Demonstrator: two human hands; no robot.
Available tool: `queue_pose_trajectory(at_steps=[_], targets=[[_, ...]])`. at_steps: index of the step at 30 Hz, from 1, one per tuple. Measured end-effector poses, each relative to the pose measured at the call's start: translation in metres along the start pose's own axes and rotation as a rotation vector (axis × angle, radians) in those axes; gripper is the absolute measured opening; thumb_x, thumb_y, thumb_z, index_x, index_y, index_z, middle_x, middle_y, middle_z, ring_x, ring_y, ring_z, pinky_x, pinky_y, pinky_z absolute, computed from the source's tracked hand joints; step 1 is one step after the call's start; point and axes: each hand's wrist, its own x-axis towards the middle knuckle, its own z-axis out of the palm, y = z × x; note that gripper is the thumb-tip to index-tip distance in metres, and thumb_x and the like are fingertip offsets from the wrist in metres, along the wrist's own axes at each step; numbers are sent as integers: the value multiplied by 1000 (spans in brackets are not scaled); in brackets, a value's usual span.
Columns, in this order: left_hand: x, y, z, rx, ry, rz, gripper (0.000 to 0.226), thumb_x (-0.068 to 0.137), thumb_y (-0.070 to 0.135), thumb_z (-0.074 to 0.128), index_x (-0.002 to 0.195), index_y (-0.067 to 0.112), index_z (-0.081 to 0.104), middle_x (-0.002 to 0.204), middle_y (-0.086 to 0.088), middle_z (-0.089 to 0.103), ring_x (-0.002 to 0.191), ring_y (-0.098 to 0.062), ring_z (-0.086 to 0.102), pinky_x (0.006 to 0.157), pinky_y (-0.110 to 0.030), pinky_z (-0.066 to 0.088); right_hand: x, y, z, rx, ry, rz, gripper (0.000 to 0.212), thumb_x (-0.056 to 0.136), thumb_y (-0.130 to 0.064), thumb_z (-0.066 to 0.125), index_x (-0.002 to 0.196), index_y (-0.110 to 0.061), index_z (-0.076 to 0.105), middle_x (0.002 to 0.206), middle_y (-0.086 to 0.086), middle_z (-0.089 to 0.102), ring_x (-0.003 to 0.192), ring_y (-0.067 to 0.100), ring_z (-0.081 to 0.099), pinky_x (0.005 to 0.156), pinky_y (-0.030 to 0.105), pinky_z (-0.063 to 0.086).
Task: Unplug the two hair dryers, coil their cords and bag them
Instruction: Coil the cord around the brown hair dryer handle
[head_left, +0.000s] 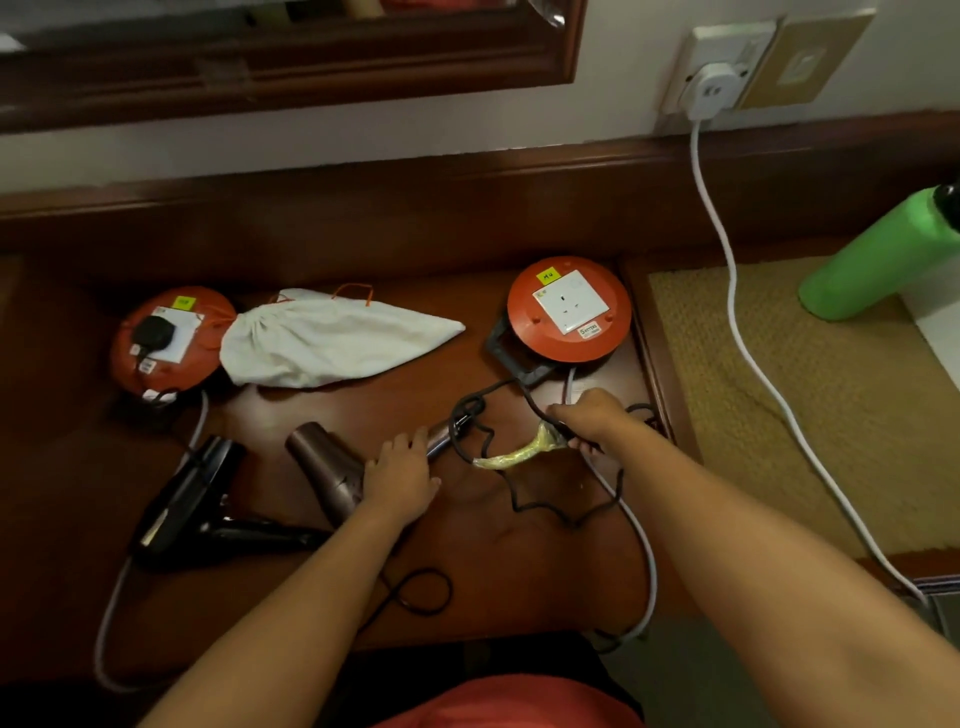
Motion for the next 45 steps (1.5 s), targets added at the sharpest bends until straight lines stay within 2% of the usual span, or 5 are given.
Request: queue_pose_trajectory(at_steps=[10, 24, 32, 40, 45], targets=[[16, -40, -11, 61, -33, 96, 44, 90, 33, 58, 125, 13, 39, 119, -12, 55, 106, -31, 57, 85, -40, 45, -2, 10, 27, -26, 224, -57, 31, 96, -35, 48, 83, -8, 55, 70, 12, 62, 41, 24, 57, 42, 27, 42], [-21, -123, -115, 253, 406, 216, 46, 90, 37, 57, 129, 20, 40, 122, -4, 55, 109, -26, 57, 93, -40, 37, -84, -19, 10, -31, 638, -438, 26, 96, -32, 50, 84, -14, 64, 75, 3, 64, 74, 22, 59, 58, 28, 36], [-49, -145, -185, 260, 626, 284, 49, 88, 35, 59, 132, 20, 43, 122, -3, 57, 108, -25, 57, 88, -37, 39, -138, -73, 32, -197, 603, -543, 25, 94, -17, 53, 113, -5, 64, 111, 11, 64, 105, 28, 57, 89, 36, 44], [-75, -137, -209, 250, 805, 411, 54, 90, 33, 55, 139, 21, 35, 117, -1, 56, 102, -21, 58, 87, -35, 37, -214, -169, 92, 533, 215, -647, 29, 91, -45, 56, 97, -17, 63, 92, 5, 71, 86, 17, 67, 76, 31, 55], [-86, -139, -227, 256, 806, 440, 68, 86, 26, 57, 143, 29, 20, 109, -1, 52, 97, -22, 56, 83, -34, 37, -231, -188, 96, 433, 402, -708, 3, 92, -18, 61, 91, -15, 60, 79, 5, 67, 70, 15, 64, 63, 28, 55]])
